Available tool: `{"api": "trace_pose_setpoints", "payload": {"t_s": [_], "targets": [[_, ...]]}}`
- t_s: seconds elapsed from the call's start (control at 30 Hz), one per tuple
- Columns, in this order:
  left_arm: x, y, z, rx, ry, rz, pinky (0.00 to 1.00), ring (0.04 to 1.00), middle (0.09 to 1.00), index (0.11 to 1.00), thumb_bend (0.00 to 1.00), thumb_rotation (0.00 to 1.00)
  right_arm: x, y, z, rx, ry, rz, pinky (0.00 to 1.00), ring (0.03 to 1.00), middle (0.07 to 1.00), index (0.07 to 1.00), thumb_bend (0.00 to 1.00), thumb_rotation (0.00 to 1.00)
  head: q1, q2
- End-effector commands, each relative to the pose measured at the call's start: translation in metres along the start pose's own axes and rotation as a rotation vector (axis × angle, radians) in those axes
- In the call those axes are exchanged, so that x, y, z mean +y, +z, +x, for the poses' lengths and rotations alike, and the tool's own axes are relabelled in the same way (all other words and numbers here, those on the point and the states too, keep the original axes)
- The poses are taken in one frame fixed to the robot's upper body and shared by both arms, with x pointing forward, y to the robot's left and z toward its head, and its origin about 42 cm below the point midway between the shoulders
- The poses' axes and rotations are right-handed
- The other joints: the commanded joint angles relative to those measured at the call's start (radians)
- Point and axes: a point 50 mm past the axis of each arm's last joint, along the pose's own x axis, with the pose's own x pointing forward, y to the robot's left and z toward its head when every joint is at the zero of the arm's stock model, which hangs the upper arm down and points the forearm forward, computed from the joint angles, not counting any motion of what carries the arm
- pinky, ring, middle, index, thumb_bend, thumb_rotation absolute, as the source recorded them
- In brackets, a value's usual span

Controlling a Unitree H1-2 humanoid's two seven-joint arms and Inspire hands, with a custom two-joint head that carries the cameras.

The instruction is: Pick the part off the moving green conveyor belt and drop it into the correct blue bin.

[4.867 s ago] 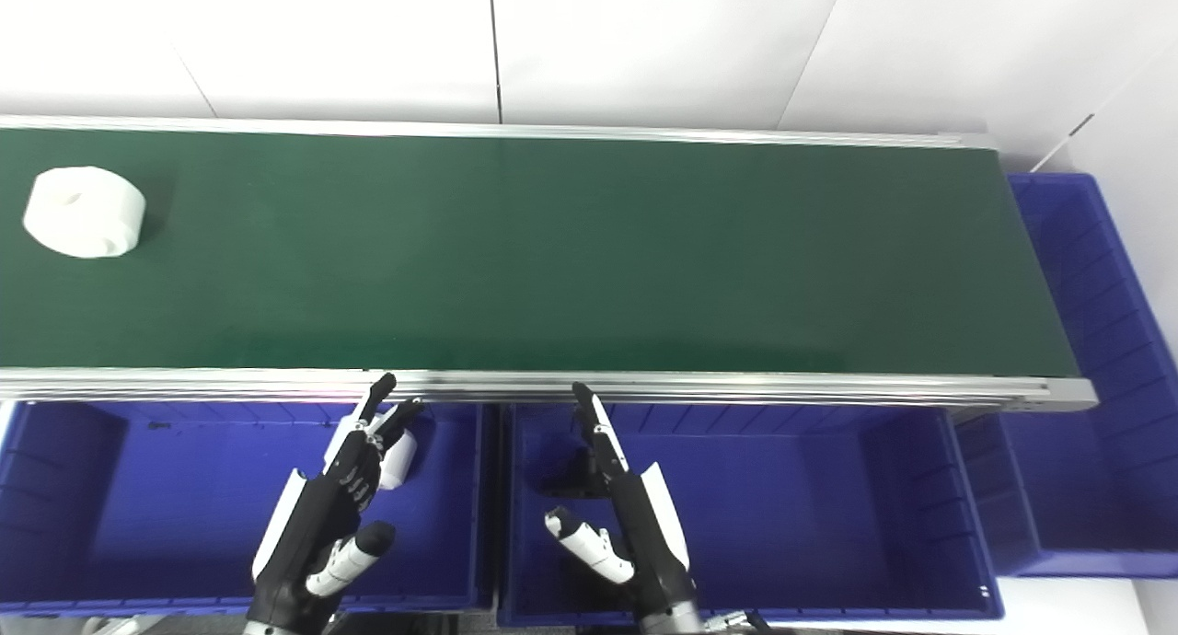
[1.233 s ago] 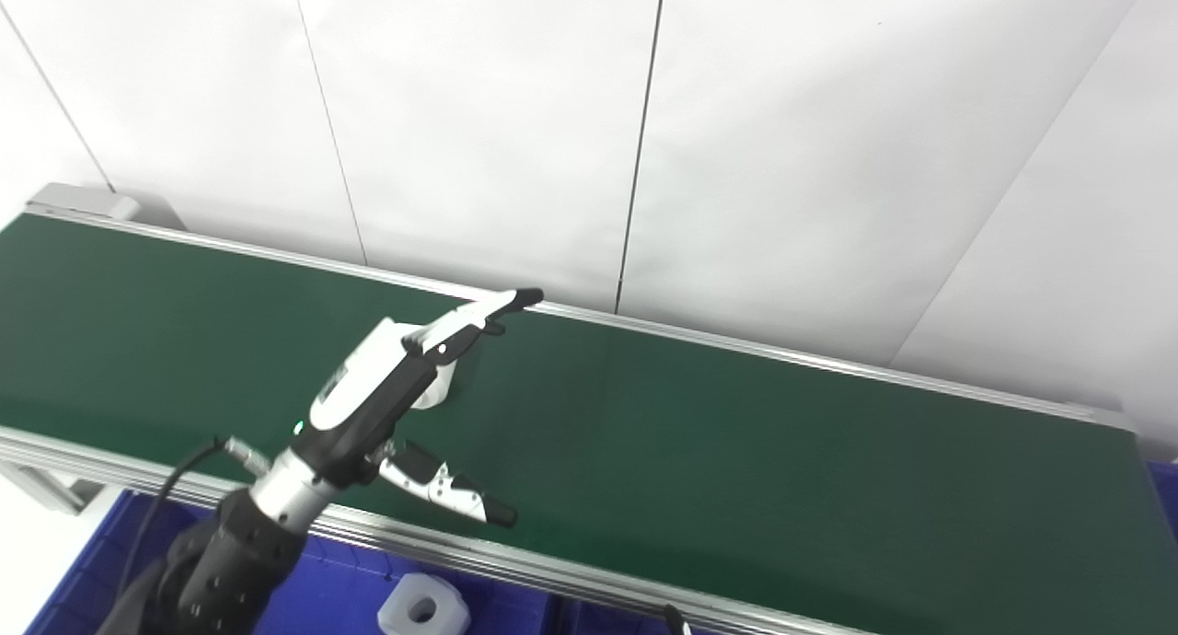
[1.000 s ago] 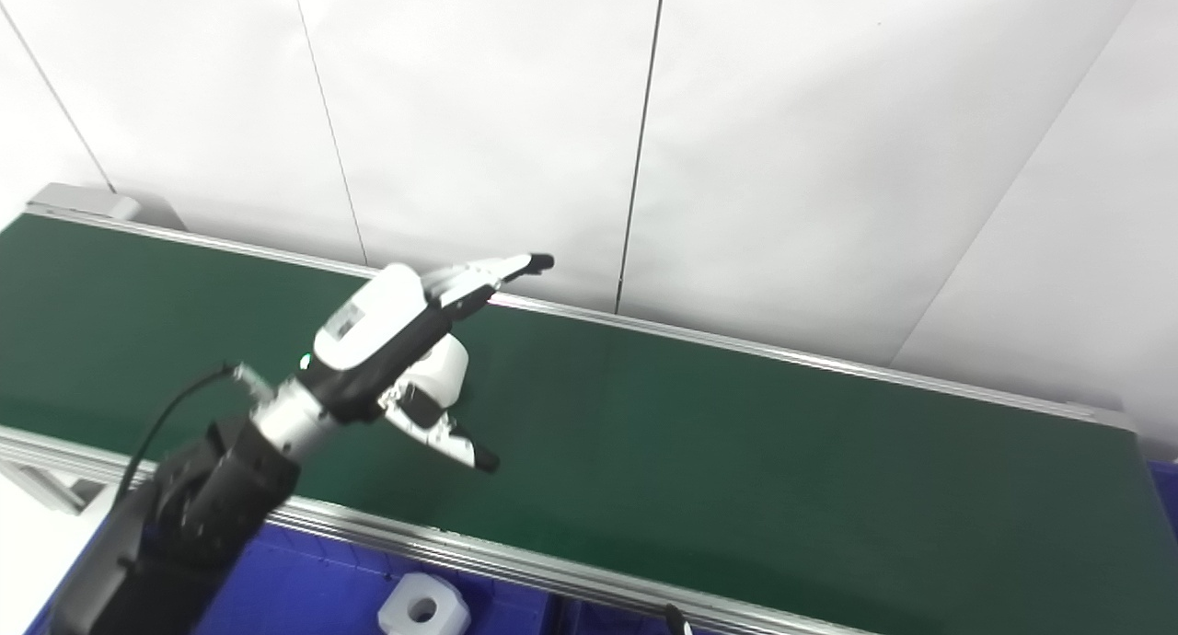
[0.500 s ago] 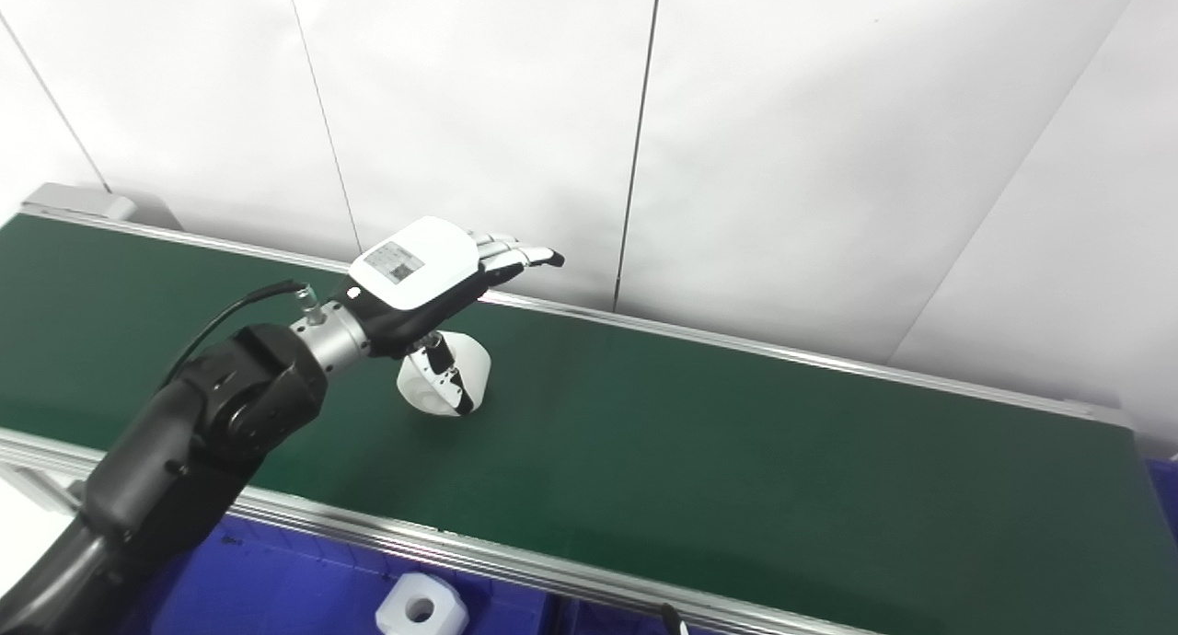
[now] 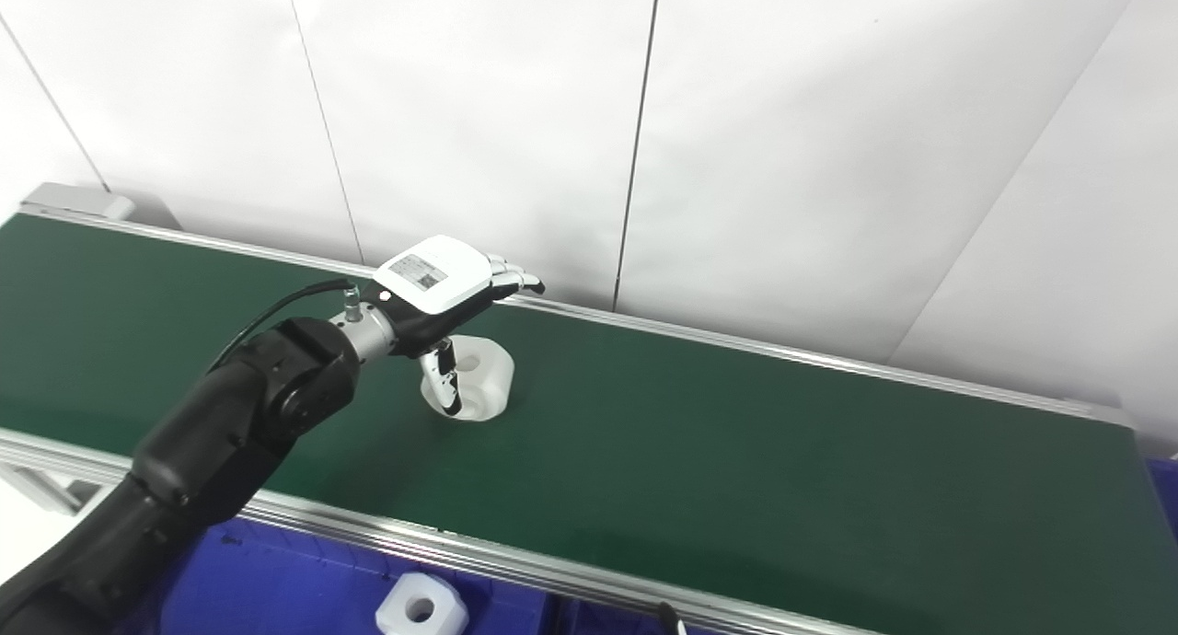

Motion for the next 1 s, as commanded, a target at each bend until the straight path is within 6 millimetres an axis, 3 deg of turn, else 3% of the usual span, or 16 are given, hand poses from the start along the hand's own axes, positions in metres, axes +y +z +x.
{"api": "trace_pose_setpoints", "payload": {"t_s": [0.0, 0.37, 0.63, 0.8, 0.93, 0.97], "targets": [[0.018, 0.001, 0.010, 0.018, 0.068, 0.012, 0.83, 0.897, 0.896, 0.882, 1.00, 0.07, 0.003, 0.012, 0.007, -0.071, 0.001, 0.019, 0.97, 0.953, 0.984, 1.000, 0.81, 0.89, -0.002, 0.003], [-0.023, 0.009, 0.021, 0.117, 0.090, -0.024, 0.79, 0.855, 0.857, 0.846, 1.00, 0.06, 0.004, 0.015, 0.005, -0.078, 0.008, 0.017, 0.95, 0.945, 0.982, 1.000, 0.81, 0.89, -0.013, 0.011], [-0.040, 0.020, 0.029, 0.095, -0.022, -0.091, 0.77, 0.829, 0.835, 0.817, 1.00, 0.11, 0.006, 0.016, 0.004, -0.079, 0.006, 0.027, 0.95, 0.941, 0.978, 1.000, 0.81, 0.88, -0.022, 0.016], [-0.044, 0.029, 0.037, 0.106, -0.034, -0.164, 0.60, 0.705, 0.761, 0.722, 0.94, 0.04, 0.008, 0.017, 0.005, -0.080, 0.005, 0.035, 0.95, 0.937, 0.977, 1.000, 0.80, 0.88, -0.027, 0.019], [-0.045, 0.033, 0.040, 0.084, 0.003, -0.252, 0.52, 0.639, 0.710, 0.666, 0.91, 0.00, 0.010, 0.017, 0.005, -0.080, 0.002, 0.049, 0.95, 0.937, 0.976, 1.000, 0.81, 0.87, -0.033, 0.021], [-0.046, 0.034, 0.041, 0.079, 0.009, -0.268, 0.45, 0.556, 0.630, 0.644, 0.87, 0.00, 0.010, 0.017, 0.005, -0.080, 0.001, 0.052, 0.95, 0.938, 0.977, 1.000, 0.81, 0.87, -0.033, 0.021]]}}
